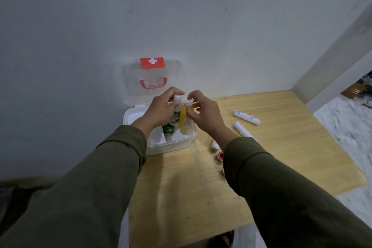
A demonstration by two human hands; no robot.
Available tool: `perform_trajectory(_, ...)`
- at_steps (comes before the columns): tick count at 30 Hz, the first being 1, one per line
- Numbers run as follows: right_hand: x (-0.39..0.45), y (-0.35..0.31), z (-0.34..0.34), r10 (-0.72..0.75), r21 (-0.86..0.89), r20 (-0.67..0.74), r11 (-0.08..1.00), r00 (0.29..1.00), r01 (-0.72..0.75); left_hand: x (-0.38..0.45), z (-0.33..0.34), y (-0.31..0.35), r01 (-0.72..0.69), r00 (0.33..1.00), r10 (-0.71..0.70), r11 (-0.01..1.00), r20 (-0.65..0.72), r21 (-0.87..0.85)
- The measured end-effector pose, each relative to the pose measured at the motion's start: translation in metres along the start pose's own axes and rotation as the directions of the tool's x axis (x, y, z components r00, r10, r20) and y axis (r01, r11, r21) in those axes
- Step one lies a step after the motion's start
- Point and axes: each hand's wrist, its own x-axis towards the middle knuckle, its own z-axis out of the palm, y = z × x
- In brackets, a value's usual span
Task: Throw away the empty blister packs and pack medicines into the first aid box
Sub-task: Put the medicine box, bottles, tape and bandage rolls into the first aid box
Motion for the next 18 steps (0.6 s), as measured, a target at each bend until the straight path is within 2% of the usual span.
perform_trajectory(11, 0.002, 0.014, 0.015, 0.025, 0.000, 0.046, 1.000, 0.999, -0.025, 0.015, -0.003, -0.009, 0.010, 1.000, -0.006, 0.990, 0.022, -0.143)
perform_trajectory(18, 0.008, 0.018, 0.018, 0.027, -0.004, 0.070, 1.000, 0.997, -0.027, 0.024, 0.001, -0.018, 0.022, 0.998, -0.016, 0.994, 0.057, -0.103)
